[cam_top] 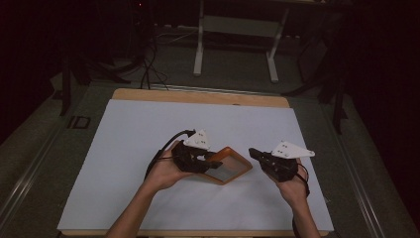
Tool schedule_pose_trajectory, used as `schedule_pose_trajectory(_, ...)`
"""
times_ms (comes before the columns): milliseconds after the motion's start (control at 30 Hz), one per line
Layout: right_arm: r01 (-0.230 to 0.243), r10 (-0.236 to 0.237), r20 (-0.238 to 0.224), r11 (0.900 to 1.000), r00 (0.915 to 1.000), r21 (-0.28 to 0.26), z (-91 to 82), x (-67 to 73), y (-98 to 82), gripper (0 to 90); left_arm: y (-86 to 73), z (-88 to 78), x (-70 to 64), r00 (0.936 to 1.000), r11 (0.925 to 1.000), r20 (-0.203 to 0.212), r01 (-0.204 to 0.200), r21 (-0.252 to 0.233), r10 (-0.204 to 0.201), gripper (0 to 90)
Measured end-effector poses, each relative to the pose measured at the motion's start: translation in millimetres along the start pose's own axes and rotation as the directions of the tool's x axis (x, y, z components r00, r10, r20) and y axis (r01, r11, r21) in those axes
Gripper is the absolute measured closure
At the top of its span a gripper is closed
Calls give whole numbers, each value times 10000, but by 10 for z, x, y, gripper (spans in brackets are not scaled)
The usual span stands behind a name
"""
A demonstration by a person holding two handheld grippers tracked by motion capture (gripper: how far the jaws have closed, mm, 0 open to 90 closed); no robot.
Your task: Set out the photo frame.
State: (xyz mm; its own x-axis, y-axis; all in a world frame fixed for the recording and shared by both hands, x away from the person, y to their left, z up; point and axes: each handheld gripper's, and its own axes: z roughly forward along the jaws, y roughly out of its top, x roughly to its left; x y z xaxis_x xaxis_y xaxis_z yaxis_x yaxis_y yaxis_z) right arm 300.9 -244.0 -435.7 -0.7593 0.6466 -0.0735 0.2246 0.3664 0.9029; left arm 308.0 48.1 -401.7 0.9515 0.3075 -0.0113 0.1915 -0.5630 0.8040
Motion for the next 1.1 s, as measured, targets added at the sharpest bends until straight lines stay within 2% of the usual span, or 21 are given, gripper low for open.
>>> schedule_pose_trajectory(133, 250, -243, -466, 9996, 9986, 126, 22, 43, 7, 835, 2, -17, 15, 10000, 9999, 21, -96, 29, 96, 687)
schedule_pose_trajectory(333, 611, -573, -1111, 9977, 9922, 305, 30, 91, 29, 742, -6, -1, 33, 10000, 9998, -26, -90, -185, 89, 684)
schedule_pose_trajectory(567, 789, -702, -1915, 9961, 9790, 385, 27, 113, 46, 553, -8, 4, 23, 9994, 9992, 61, -333, -222, 334, 681)
schedule_pose_trajectory(667, 890, -776, -2126, 9950, 9741, 448, 58, 137, 53, 490, -10, 10, 30, 9983, 9983, 237, -519, -278, 526, 681)
schedule_pose_trajectory(733, 963, -838, -2268, 9944, 9703, 446, 90, 155, 56, 427, -5, 18, 54, 9967, 9984, 627, -498, -277, 514, 680)
schedule_pose_trajectory(833, 995, -836, -2515, 9937, 9642, 509, 149, 174, 49, 352, 6, 35, 69, 9914, 9967, 1050, -751, -298, 779, 678)
schedule_pose_trajectory(933, 1030, -862, -2650, 9934, 9604, 500, 195, 182, 43, 338, 28, 54, 65, 9885, 9950, 1148, -965, -264, 990, 677)
schedule_pose_trajectory(1033, 1112, -948, -2765, 9928, 9563, 442, 204, 194, 47, 352, 37, 73, 66, 9893, 9955, 1130, -897, -292, 925, 675)
schedule_pose_trajectory(1100, 1255, -1099, -2905, 9915, 9505, 356, 205, 212, 52, 378, 41, 76, 74, 9900, 9961, 1118, -833, -274, 859, 674)
